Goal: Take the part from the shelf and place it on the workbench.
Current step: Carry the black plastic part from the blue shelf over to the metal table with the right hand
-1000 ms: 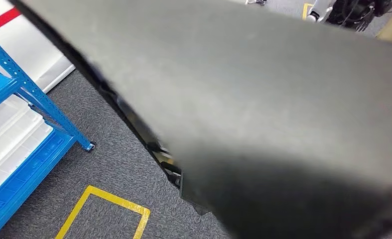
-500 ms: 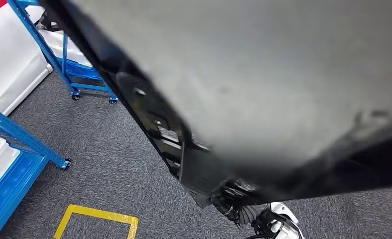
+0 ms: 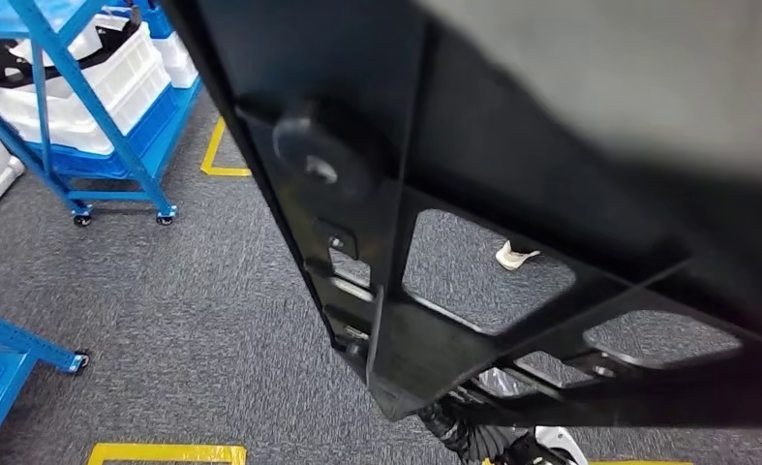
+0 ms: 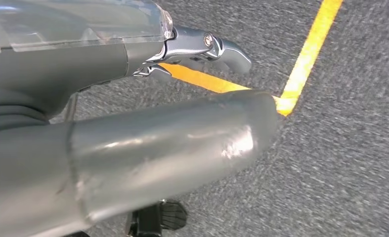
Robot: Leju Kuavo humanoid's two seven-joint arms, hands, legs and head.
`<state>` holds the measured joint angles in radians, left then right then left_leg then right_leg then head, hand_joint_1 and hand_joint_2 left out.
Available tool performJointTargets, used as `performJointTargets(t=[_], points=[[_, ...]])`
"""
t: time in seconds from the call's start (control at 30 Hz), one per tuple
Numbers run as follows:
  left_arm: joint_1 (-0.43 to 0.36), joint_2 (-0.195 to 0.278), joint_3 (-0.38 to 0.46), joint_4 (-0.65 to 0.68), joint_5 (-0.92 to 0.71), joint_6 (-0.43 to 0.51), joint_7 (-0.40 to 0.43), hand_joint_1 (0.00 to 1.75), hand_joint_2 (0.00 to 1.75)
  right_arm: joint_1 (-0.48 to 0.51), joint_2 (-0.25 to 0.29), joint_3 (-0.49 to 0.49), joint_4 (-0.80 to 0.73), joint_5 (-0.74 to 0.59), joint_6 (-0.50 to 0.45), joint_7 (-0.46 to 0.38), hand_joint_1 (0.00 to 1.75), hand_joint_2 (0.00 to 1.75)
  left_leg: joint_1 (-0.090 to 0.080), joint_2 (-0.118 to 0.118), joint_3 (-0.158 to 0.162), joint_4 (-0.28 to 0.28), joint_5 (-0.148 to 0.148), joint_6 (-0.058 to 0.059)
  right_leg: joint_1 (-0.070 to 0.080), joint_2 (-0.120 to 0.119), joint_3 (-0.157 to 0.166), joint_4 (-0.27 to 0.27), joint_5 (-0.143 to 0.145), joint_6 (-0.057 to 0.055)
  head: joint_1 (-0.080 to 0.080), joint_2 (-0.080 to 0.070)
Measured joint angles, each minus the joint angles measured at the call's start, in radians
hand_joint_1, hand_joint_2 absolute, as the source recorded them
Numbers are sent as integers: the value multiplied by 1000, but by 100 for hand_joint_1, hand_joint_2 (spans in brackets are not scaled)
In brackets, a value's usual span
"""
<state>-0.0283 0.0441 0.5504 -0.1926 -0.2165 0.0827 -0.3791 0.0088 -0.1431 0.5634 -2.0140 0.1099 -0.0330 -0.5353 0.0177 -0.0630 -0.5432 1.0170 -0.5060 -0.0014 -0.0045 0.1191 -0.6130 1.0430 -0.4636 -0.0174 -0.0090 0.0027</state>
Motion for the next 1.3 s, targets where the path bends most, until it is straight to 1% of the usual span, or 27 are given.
performJointTargets(t=[0.03, 0.07, 0.1, 0.17, 0.23, 0.27, 0.3, 0.33, 0.4, 0.47, 0.53, 0.6, 0.63, 0.7, 0.73, 0.77, 0.8, 0.83, 0.9, 0.97, 1.03, 1.07, 1.13, 1.2, 1.23, 1.27, 1.3], points=[[-1, -2, 5, 0, 3, -2, -4, 0, 0, 4, 0, 7, -1, 9, 0, -1, 175, 175, 1, 10, 1, -2, 3, 5, -1, 3, -2, 0, 1, 6, 0, 0], [-3, -4, 9, 0, 5, -3, -8, 0, 0, 7, 0, 15, -2, 16, -2, -2, 175, 175, 2, 21, 3, -6, 6, 11, 0, -10, -5, 5, -3, 11, 0, 0], [-4, -5, 13, 0, 6, -4, -11, 0, 0, 8, 0, 22, -2, 22, -4, -3, 175, 175, 3, 32, 5, -11, 10, 18, 3, -35, -15, 26, -18, 15, 0, 0], [-3, -6, 20, 0, 8, -6, -17, 0, 0, 8, 0, 33, -1, 27, -14, -5, 175, 175, 1, 57, 7, -15, 11, 27, 4, -92, -61, 128, -77, 22, 0, 0], [-1, -6, 27, 0, 9, -9, -21, 0, 0, 7, 0, 39, 0, 28, -22, -6, 175, 175, -3, 82, 7, -14, 10, 31, -1, -109, -119, 250, -128, 27, 0, 0], [0, -6, 30, 0, 9, -9, -22, 0, 0, 8, 0, 42, 1, 27, -23, -6, 175, 175, -4, 94, 7, -14, 8, 30, -3, -111, -129, 273, -129, 29, 0, 0], [-1, -6, 33, 0, 10, -9, -23, 0, 0, 8, 0, 43, 2, 27, -24, -6, 175, 175, -4, 105, 9, -14, 7, 30, -5, -114, -120, 258, -111, 29, 0, 0], [-2, -7, 35, 0, 11, -10, -23, 0, 0, 8, 0, 45, 3, 27, -24, -7, 175, 175, -5, 115, 12, -14, 4, 28, -6, -121, -89, 203, -79, 28, 0, 0], [-3, -7, 38, 0, 11, -10, -23, 0, 0, 7, 0, 46, 3, 27, -24, -7, 175, 175, -7, 132, 19, -13, -2, 22, 0, -153, -14, 62, -28, 21, 0, 0], [-4, -8, 38, 0, 11, -10, -23, 0, 0, 5, 0, 47, 4, 27, -25, -8, 175, 175, -10, 146, 23, -12, -6, 14, 11, -171, 20, -4, -17, 11, 0, 0], [-6, -9, 39, 0, 11, -10, -24, 0, 0, 5, 0, 48, 4, 26, -27, -8, 175, 175, -11, 160, 27, -14, -9, 5, 15, -155, 19, -8, -16, 2, 0, 0], [-9, -12, 39, 0, 11, -12, -28, 0, 0, 4, 0, 50, 4, 24, -28, -8, 175, 175, -7, 139, 23, 5, -28, -5, 10, -139, 23, -19, -11, -10, 0, 0], [-10, -12, 39, 0, 9, -12, -31, 0, 0, 1, 0, 50, 5, 19, -30, -7, 175, 175, -5, 117, 9, 39, -51, -8, 6, -132, 26, -24, -8, -17, 0, 0], [-8, -14, 39, 0, 5, -11, -38, 0, 0, -7, 0, 52, 7, 3, -33, -5, 175, 175, -3, 77, -52, 167, -115, -13, 5, -115, 27, -26, -6, -24, 0, 0], [-7, -14, 39, 0, 3, -10, -40, 0, 0, -12, 0, 52, 9, -5, -34, -5, 175, 175, -3, 71, -85, 232, -138, -15, 6, -105, 26, -24, -6, -25, 0, 0], [-6, -15, 39, 0, 1, -8, -42, 0, 0, -17, 0, 52, 11, -12, -35, -4, 175, 175, -2, 69, -108, 271, -143, -17, 6, -94, 25, -23, -6, -25, 0, 0], [-6, -15, 39, -1, -1, -7, -44, 0, 0, -22, 1, 52, 13, -18, -37, -4, 175, 175, -2, 68, -112, 270, -126, -18, 6, -82, 25, -20, -6, -25, 0, 0], [-7, -16, 39, -1, -3, -7, -47, 0, 0, -28, 2, 52, 15, -22, -38, -4, 175, 175, 0, 65, -96, 228, -90, -19, 6, -71, 24, -16, -8, -23, 0, 0], [-10, -15, 39, -1, -7, -9, -50, 0, 0, -37, 5, 52, 15, -29, -47, -9, 175, 175, 4, 37, -40, 96, -22, -19, 5, -49, 21, -4, -13, -16, 0, 0], [-12, -15, 39, -1, -14, -11, -50, 0, 0, -41, 9, 52, 13, -32, -59, -18, 175, 175, 5, 9, -9, 22, -2, -13, 4, -30, 11, 6, -15, -5, 0, 0], [-12, -13, 40, -1, -20, -11, -50, 0, 0, -39, 13, 52, 8, -33, -71, -26, 175, 175, 2, 14, -6, 14, -4, -1, 1, -12, 2, 7, -10, 7, -1, 0], [-13, -11, 40, -1, -22, -11, -50, 0, 0, -37, 14, 52, 1, -30, -76, -32, 175, 175, 1, 24, -6, 10, 0, 5, 0, -16, 0, 10, -11, 12, -1, 0], [-15, -9, 42, -1, -28, -11, -49, 0, 0, -38, 17, 53, -15, -14, -85, -47, 175, 175, 2, 43, -4, 3, 6, 18, 1, -54, -21, 53, -40, 20, 0, 0], [-12, -7, 44, -1, -36, -11, -49, 0, 0, -45, 19, 55, -27, 18, -92, -53, 175, 175, 0, 64, -3, 0, 6, 25, 0, -97, -72, 163, -100, 27, 0, 0], [-11, -7, 44, -1, -43, -10, -51, 0, 0, -47, 20, 59, -28, 36, -98, -51, 175, 175, -1, 75, -3, 1, 5, 27, -2, -105, -101, 224, -125, 30, 0, 0], [-10, -7, 45, -1, -52, -6, -52, 0, 0, -49, 21, 63, -28, 52, -105, -47, 175, 175, -2, 86, -3, 1, 4, 28, -3, -109, -121, 264, -134, 32, 0, 0], [-11, -7, 45, -1, -62, 0, -52, 0, 0, -52, 21, 70, -27, 65, -111, -44, 175, 175, -2, 96, -2, 1, 2, 28, -4, -111, -125, 271, -126, 33, 0, 0]])
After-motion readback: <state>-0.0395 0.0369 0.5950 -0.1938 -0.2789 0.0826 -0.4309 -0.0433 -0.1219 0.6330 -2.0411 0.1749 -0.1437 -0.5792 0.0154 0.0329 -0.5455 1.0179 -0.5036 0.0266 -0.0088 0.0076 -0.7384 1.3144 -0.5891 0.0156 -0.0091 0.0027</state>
